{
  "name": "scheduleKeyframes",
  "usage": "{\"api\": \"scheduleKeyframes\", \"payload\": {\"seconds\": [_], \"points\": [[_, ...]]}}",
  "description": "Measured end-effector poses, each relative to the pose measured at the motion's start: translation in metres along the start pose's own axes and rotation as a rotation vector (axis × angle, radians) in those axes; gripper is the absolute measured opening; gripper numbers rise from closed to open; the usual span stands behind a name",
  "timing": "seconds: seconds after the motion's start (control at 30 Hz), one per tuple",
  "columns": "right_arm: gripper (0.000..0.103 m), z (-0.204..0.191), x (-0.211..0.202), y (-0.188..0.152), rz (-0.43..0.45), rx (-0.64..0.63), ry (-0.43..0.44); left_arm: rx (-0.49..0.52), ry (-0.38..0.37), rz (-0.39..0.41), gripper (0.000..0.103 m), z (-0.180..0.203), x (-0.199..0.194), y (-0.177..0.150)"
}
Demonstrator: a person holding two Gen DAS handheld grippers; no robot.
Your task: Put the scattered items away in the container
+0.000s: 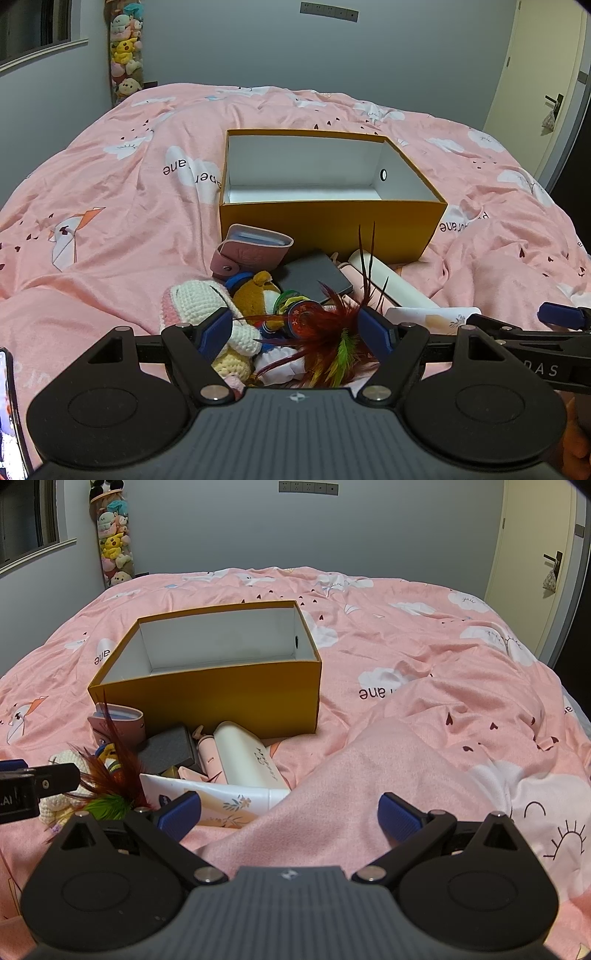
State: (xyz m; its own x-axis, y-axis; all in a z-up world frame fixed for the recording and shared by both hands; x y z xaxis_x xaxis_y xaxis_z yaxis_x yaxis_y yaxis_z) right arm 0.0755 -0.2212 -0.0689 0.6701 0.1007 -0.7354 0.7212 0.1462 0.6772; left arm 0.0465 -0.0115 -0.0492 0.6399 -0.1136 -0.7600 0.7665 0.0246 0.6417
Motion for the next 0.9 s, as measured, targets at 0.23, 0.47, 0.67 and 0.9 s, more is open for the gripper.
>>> {"api": "scheduleKeyframes", "payload": {"seconds": [0.23,0.47,0.67,0.9], "points": [[0.103,0.0012,-0.0012,0.0007,-0.001,-0.001,0.001,0.002,0.003,-0.001,0.089,-0.0008,0.0006,-0.0010],[0.103,0.0023,-0.0015,0.0018,-0.001,-0.001,0.002,0.004,0.002,-0.003,0.089,-0.0013,0.0010,-0.0015],[0.103,0.0032,-0.0014,0.0030,-0.001,-0.001,0.003,0.010,0.000,-0.006,0.088,-0.0019,0.0018,-0.0021],[0.103,-0.0035,0.0004,-0.0002,0.004,-0.005,0.003,0.013,0.001,-0.018,0.088,0.0006,0.0042,-0.0022]]}}
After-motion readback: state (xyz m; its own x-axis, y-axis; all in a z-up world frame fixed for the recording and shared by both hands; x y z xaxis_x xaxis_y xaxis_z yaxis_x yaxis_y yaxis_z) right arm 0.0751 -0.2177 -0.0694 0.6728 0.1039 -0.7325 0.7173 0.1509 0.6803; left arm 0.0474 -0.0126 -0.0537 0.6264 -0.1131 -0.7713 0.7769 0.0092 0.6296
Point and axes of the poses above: each gripper's, at about its wrist camera, not at the fingertips, and x roughly the way its jaws point, z to its right, y to its top, the point moved 7 cm from there along x, roughly the way its jaws point, and after that the axes turned 4 degrees about -z, right-handed, at the moved point
